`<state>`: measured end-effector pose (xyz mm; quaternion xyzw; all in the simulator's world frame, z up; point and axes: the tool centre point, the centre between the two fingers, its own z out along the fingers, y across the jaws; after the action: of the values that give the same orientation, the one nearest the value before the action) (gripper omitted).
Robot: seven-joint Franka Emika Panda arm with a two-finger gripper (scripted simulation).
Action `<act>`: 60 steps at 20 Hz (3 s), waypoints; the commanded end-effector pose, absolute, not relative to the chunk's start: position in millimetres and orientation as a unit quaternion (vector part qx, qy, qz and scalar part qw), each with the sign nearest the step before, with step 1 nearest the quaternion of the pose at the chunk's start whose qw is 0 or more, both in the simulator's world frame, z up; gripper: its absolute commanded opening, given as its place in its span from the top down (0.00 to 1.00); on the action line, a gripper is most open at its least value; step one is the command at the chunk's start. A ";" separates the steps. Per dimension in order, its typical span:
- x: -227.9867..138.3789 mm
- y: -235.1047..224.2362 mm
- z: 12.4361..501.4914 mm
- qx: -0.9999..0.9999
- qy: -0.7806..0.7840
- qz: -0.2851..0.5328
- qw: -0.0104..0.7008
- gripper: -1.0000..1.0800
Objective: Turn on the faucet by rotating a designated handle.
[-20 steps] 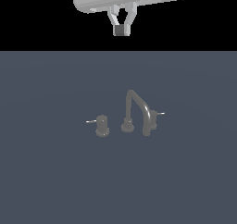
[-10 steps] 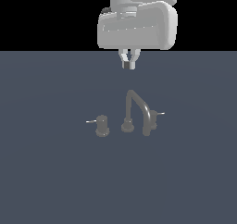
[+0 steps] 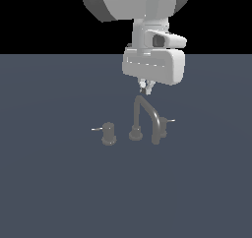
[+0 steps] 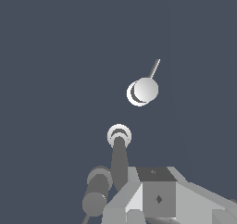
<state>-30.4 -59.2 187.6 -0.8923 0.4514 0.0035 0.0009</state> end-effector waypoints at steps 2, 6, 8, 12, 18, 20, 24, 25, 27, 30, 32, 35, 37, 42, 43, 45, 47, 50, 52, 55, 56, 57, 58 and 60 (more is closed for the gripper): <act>-14.6 -74.2 162.6 -0.873 0.488 0.002 0.000 1.00; 2.2 -93.3 134.1 -0.849 0.529 0.001 -0.001 1.00; 9.6 -103.1 120.6 -0.837 0.548 0.001 -0.001 1.00; 21.3 -120.6 97.9 -0.815 0.580 0.000 -0.001 1.00; 32.4 -140.1 74.4 -0.790 0.613 0.000 -0.001 1.00; 34.6 -144.4 69.5 -0.785 0.620 0.000 -0.001 1.00; 37.1 -149.4 64.1 -0.778 0.628 0.000 0.000 1.00; 37.4 -149.8 63.6 -0.778 0.629 0.000 0.000 1.00; 37.4 -150.0 63.4 -0.778 0.629 0.000 0.000 1.00; 52.4 -127.3 86.0 -0.787 0.616 -0.012 0.013 1.00; 43.3 -137.5 81.2 -0.785 0.619 -0.009 0.010 1.00; 29.0 -153.3 73.8 -0.782 0.623 -0.005 0.006 1.00; 19.2 -164.0 68.9 -0.780 0.626 -0.003 0.003 1.00; 13.8 -166.4 67.9 -0.780 0.625 -0.003 0.004 1.00; 10.2 -167.0 67.5 -0.780 0.626 -0.003 0.003 1.00; 2.9 -167.9 66.8 -0.780 0.626 -0.003 0.003 1.00; -4.4 -169.0 66.1 -0.779 0.627 -0.002 0.002 1.00; -15.7 -170.4 65.1 -0.778 0.628 -0.001 0.001 1.00; -23.3 -171.4 64.4 -0.778 0.628 -0.001 0.001 1.00; -9.7 -169.9 68.2 -0.781 0.625 -0.014 0.007 1.00; -13.1 -167.9 67.8 -0.780 0.625 -0.013 0.006 1.00; -16.5 -165.8 67.4 -0.780 0.625 -0.012 0.006 1.00; -19.9 -163.8 67.1 -0.780 0.626 -0.011 0.005 1.00; -26.8 -159.6 66.3 -0.779 0.626 -0.009 0.004 1.00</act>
<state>-17.2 -168.4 68.2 -0.7779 0.6281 -0.0170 0.0064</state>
